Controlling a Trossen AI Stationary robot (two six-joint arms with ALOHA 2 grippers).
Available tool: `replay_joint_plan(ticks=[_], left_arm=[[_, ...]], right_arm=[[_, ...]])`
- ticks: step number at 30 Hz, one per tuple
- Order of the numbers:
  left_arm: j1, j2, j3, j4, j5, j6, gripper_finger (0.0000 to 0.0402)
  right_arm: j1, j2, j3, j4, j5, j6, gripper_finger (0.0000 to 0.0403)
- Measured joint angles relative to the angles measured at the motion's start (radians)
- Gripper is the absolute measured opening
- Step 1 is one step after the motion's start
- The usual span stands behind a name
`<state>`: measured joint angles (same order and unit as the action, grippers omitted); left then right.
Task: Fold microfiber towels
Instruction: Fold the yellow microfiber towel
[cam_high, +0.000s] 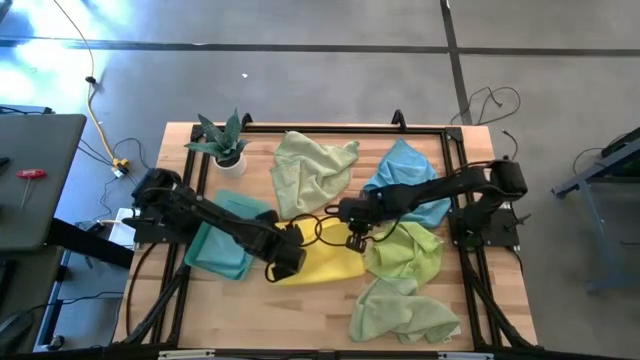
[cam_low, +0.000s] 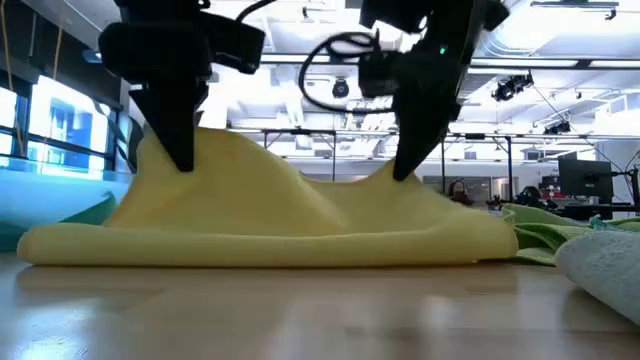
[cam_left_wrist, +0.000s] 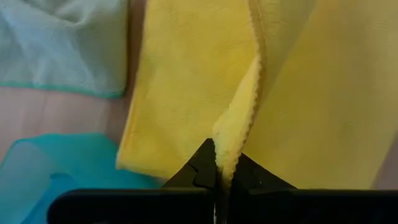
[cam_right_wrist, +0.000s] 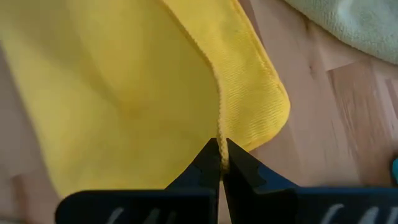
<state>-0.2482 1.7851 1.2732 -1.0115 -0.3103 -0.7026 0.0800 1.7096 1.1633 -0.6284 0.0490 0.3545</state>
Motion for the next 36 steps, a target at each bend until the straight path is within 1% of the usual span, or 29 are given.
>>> replay_joint_plan(ticks=[5, 9, 16, 18, 21, 26, 33, 36], left_arm=[[0.027, 0.000, 0.000, -0.045, -0.012, 0.001, 0.0000], [0.049, 0.000, 0.000, -0.041, -0.033, 0.019, 0.0000], [0.073, 0.009, -0.002, -0.040, -0.028, 0.037, 0.0000], [0.073, 0.016, -0.020, -0.036, -0.023, 0.041, 0.0000], [0.078, 0.027, -0.069, -0.037, 0.016, 0.017, 0.0000], [0.081, 0.027, -0.124, -0.032, -0.039, -0.032, 0.0000], [0.099, 0.027, -0.130, 0.053, -0.041, 0.050, 0.0000], [0.100, 0.027, -0.130, 0.061, -0.041, 0.079, 0.0005]], right_arm=[[-0.024, 0.032, 0.000, 0.013, 0.000, -0.043, 0.0000], [-0.037, 0.036, 0.000, 0.036, 0.000, -0.065, 0.0000], [-0.041, 0.036, 0.000, 0.051, 0.000, -0.068, 0.0009], [-0.041, 0.036, 0.000, 0.050, 0.000, -0.068, 0.0018], [-0.041, 0.036, 0.000, 0.050, 0.000, -0.068, 0.0029], [-0.042, 0.036, 0.000, 0.050, 0.000, -0.068, 0.0041], [-0.043, 0.036, 0.000, 0.051, 0.005, -0.047, 0.0042], [-0.042, 0.036, 0.000, 0.061, 0.006, -0.042, 0.0044]])
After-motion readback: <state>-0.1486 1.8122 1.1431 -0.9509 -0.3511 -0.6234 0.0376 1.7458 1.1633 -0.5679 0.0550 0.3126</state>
